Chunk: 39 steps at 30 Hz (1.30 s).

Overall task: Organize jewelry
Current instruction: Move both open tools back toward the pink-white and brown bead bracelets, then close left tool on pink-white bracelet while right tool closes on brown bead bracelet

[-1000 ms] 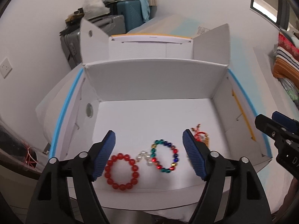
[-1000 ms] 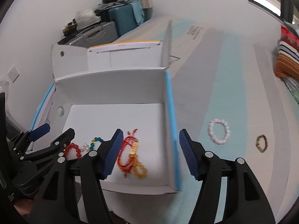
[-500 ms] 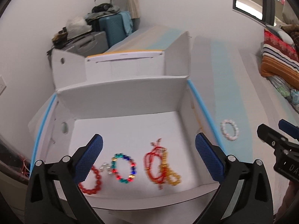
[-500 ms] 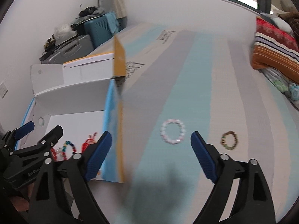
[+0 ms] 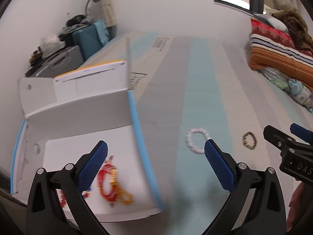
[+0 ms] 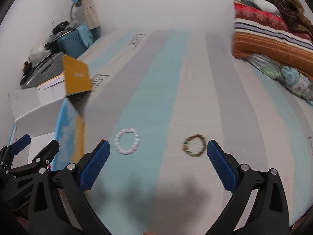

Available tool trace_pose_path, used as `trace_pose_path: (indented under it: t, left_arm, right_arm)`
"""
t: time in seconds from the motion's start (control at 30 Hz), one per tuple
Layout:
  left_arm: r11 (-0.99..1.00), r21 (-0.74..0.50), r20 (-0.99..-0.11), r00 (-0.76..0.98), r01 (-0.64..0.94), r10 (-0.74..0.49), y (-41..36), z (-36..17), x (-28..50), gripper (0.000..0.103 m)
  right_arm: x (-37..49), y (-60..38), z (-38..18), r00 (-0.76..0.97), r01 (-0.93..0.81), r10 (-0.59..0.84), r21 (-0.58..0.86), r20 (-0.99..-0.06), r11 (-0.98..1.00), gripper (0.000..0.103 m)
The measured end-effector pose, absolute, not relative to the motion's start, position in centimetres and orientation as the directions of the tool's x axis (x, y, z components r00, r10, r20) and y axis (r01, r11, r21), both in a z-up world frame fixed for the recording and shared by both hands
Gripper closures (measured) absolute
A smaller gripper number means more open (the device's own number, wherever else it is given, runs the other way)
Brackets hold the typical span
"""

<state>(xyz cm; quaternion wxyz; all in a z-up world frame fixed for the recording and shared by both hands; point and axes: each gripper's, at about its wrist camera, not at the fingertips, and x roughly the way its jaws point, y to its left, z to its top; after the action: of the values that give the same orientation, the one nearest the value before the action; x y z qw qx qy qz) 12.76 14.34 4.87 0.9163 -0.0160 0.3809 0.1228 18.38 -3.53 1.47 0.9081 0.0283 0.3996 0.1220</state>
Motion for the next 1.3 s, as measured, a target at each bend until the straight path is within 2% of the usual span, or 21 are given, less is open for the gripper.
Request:
trace_pose_path:
  t: [0.3,0.5,1.0,1.3]
  left_arm:
    - [0.984,0.056,-0.719,0.677,-0.171,0.158,8.9,3.1,17.2,0.006]
    - [0.992,0.018,-0.746,0.658,-0.129,0.099,7.0,0.1,19.5,0.006]
    - [0.986,0.031,-0.763,0.633,-0.165,0.130,7.8,-7.5,24.5,0.007]
    - [0.987,0.034,-0.794,0.595,-0.155,0.121,8.2,-10.6,26.1,0.011]
  right_arm:
    - [21.1,-9.9,-1.8,0.638,-0.101,0.192,0.166,-0.746,0.981,0.007]
    - [22.0,-12.2,-4.1,0.645,-0.081,0.189,0.180,-0.740,0.980,0.008]
    - [26.4,-12.4,-11.5,0.586,-0.103,0.194,0.164,-0.787,0.981,0.008]
    - [27.9,-10.9,-14.1,0.555,-0.147,0.172,0.108,-0.814,0.983,0.021]
